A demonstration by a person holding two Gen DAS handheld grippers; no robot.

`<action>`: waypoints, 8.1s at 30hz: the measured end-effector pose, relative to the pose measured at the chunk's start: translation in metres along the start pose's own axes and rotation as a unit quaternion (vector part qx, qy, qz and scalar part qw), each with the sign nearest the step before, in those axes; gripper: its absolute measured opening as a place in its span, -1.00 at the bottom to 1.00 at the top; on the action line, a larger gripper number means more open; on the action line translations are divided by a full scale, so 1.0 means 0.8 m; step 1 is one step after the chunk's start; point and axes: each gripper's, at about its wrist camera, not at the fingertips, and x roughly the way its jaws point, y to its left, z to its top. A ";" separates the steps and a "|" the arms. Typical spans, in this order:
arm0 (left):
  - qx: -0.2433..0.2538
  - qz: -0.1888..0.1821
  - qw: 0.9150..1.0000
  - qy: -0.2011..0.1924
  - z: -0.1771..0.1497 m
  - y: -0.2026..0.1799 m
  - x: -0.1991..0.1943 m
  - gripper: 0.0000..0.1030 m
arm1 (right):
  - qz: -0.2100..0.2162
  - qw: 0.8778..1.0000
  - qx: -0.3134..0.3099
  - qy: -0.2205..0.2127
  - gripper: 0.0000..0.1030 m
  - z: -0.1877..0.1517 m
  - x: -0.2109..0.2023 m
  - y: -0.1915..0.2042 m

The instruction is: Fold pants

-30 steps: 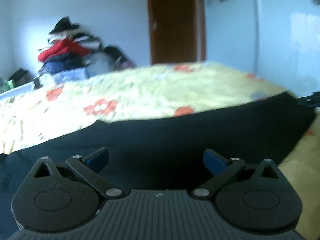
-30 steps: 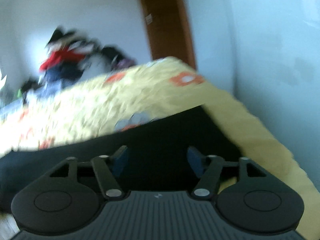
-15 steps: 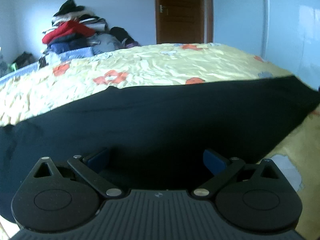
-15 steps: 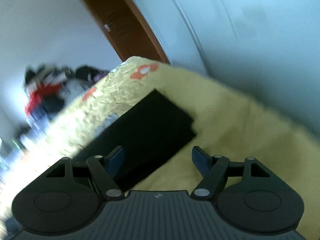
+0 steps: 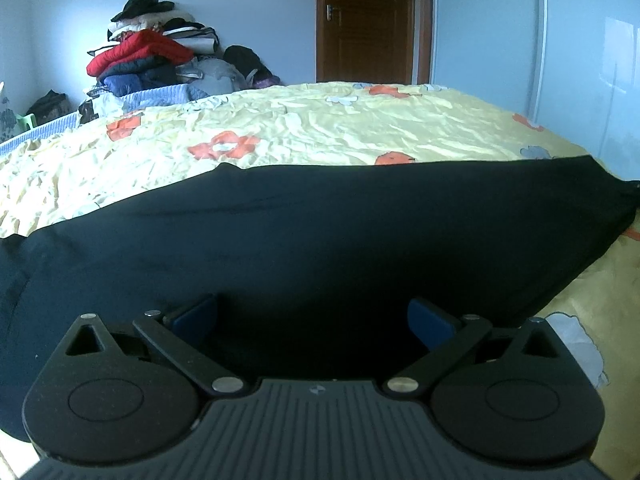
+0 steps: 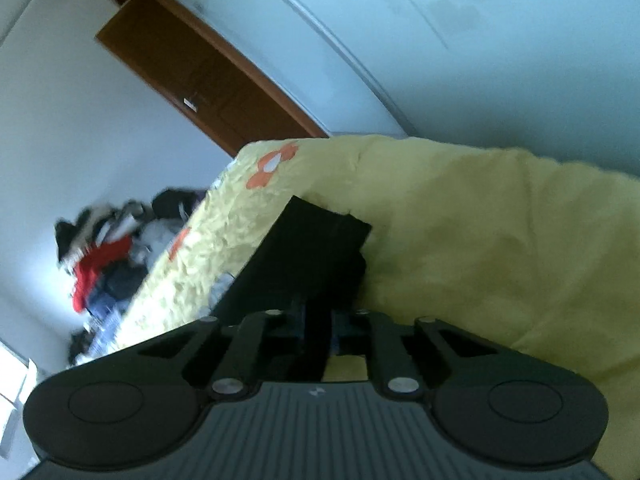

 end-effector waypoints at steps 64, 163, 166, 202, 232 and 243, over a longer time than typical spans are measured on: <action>-0.073 0.043 0.995 0.046 0.084 0.009 0.064 0.99 | 0.127 0.833 -0.514 0.162 1.00 -0.254 0.025 0.254; -0.103 0.141 0.985 0.007 -0.018 0.095 -0.043 1.00 | 0.035 0.870 -0.479 0.115 1.00 -0.250 0.037 0.263; -0.101 0.142 0.985 0.005 -0.018 0.093 -0.044 1.00 | 0.057 0.881 -0.455 0.117 1.00 -0.249 0.025 0.272; -0.107 0.199 0.974 -0.032 -0.031 0.130 -0.104 0.99 | 0.144 0.728 -0.670 0.035 1.00 -0.371 -0.025 0.372; -0.483 0.115 0.866 -0.055 -0.095 0.329 -0.203 0.98 | 0.303 0.454 -0.837 -0.039 0.99 -0.660 -0.099 0.479; -0.472 0.020 0.881 -0.024 -0.068 0.325 -0.151 0.98 | 0.312 0.463 -0.829 -0.010 -0.39 -0.656 -0.083 0.480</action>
